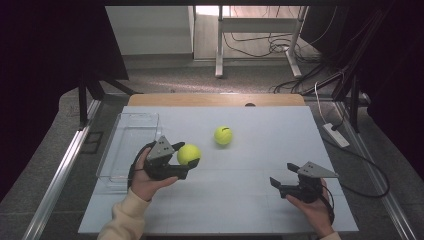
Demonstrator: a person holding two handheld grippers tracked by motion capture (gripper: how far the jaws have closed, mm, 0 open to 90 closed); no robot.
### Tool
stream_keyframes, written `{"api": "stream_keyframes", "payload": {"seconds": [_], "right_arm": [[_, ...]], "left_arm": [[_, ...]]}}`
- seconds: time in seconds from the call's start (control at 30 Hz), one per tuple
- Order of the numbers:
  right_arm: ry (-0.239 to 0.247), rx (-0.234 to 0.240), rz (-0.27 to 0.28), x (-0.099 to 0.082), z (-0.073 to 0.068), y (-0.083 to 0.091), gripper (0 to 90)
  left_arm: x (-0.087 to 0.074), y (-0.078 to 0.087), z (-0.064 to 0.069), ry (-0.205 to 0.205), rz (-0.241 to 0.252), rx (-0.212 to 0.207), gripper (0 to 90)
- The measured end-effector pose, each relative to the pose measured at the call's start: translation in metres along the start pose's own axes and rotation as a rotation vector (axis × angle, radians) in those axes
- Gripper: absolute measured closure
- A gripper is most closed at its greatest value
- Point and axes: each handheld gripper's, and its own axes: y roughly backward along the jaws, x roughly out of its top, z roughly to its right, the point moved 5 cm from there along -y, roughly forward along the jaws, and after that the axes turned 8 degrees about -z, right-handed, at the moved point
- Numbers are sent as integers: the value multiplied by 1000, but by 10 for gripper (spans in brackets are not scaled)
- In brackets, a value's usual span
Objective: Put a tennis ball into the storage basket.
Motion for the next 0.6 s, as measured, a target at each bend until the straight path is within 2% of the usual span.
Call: {"api": "stream_keyframes", "payload": {"seconds": [0.6], "right_arm": [[-1, -6, 6, 0, 0, 0, 137]], "left_arm": [[6, 12, -12, 10, 43, 32, 273]]}}
